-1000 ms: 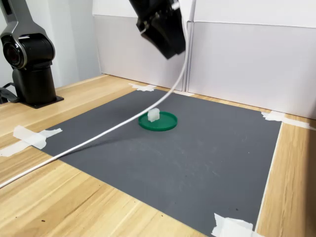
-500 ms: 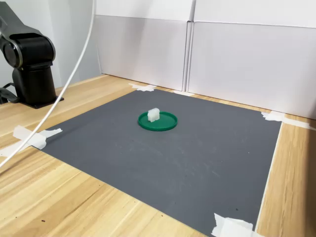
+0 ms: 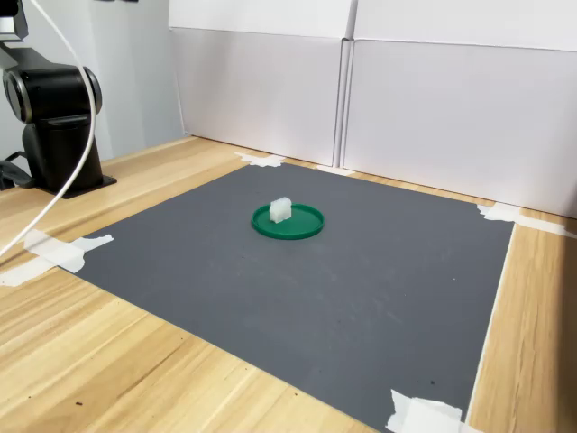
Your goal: Grasp a white terminal and put it in the green lid.
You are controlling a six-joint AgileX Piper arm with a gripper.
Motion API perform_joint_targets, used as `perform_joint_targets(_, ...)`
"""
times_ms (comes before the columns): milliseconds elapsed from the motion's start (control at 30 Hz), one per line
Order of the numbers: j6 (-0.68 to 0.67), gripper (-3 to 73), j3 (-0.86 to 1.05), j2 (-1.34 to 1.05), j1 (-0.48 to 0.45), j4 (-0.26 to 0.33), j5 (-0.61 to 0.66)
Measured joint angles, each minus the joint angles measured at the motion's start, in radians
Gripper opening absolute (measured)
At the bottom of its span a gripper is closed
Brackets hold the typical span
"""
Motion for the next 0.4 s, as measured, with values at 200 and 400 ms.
perform_joint_targets(200,0.000,-1.5,0.091,-0.087,-0.001,0.000,0.000)
perform_joint_targets(400,0.001,-1.5,0.146,-0.112,-0.003,0.000,0.000)
